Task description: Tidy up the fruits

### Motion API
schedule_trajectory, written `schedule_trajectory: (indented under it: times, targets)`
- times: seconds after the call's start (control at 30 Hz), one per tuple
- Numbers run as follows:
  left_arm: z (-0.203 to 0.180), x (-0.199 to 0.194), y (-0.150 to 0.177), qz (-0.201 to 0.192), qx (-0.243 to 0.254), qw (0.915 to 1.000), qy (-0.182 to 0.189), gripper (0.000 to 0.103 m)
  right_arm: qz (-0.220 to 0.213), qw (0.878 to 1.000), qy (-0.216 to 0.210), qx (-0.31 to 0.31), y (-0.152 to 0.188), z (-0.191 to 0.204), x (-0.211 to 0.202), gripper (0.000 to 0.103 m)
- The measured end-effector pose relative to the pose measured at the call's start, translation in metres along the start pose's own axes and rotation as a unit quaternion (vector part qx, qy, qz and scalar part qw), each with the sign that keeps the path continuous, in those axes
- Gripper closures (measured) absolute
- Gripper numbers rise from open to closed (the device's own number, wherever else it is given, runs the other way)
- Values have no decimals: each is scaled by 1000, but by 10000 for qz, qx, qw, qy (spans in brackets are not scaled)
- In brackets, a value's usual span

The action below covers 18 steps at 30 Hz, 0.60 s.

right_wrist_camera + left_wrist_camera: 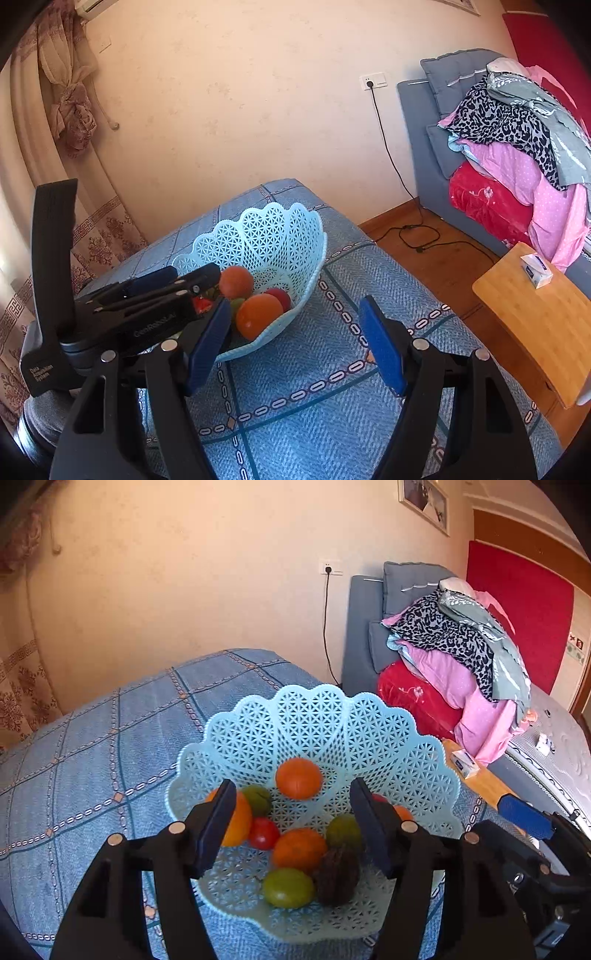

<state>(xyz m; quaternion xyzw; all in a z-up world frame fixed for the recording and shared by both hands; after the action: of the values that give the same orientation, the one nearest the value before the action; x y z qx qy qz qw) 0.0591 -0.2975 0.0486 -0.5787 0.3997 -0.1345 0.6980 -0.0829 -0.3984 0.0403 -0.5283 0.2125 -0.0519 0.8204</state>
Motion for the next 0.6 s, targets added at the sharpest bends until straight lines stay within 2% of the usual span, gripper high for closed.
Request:
schedule_trajectory:
  times: [0.2, 0.27, 0.33, 0.6]
  targets:
    - [6, -16, 2, -134, 199, 9989, -404, 20, 14, 10000, 25, -62, -1, 2, -5, 29]
    - [7, -23, 3, -177, 282, 9980, -540, 18, 36, 10000, 29, -84, 0, 3, -6, 29]
    - [9, -30, 4, -209, 387, 9965, -712, 12, 76, 9999, 24, -123, 0, 5, -7, 24]
    - [15, -63, 5, -469, 521, 9913, -1113, 5, 53, 9996, 54, -271, -1, 14, -15, 17]
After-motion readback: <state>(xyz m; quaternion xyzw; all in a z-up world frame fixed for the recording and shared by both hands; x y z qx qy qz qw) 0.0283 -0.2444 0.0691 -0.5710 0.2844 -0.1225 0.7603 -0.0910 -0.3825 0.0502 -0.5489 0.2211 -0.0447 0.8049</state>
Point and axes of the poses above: each gripper's, at about its wrist camera, not at the fingertips, and x roughly the way its jaws point, z to its left, y to its underside, the point moved 4 cm from there along x, roughly the way its jaws point, and after that the axes turned 15 degrees about -z, right-handed, at the moved point
